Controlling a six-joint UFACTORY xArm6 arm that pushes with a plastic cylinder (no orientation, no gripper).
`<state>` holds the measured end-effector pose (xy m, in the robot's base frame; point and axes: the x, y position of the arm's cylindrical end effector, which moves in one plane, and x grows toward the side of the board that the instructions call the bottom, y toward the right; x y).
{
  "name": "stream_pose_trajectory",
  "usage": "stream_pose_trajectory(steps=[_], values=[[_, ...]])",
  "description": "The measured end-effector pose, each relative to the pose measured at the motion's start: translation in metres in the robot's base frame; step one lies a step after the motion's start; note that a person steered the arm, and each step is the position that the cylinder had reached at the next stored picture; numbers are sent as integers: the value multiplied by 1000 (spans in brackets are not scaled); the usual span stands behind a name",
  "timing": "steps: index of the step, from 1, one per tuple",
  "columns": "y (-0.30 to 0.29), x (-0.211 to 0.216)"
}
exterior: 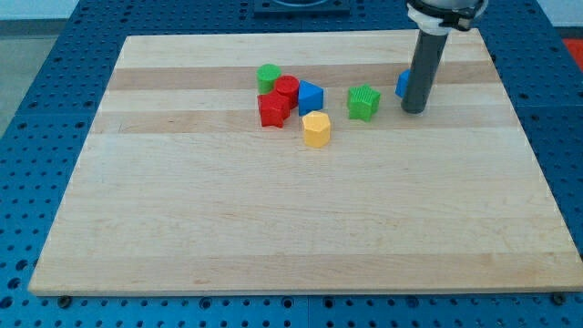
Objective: Push the yellow hexagon closer to green star
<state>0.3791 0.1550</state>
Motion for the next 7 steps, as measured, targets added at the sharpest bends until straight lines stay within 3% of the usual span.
stream_pose_trajectory(steps=[1,3,4,5,7], values=[[-26,68],[-152,118],[-205,112],[-197,80],[-187,74]])
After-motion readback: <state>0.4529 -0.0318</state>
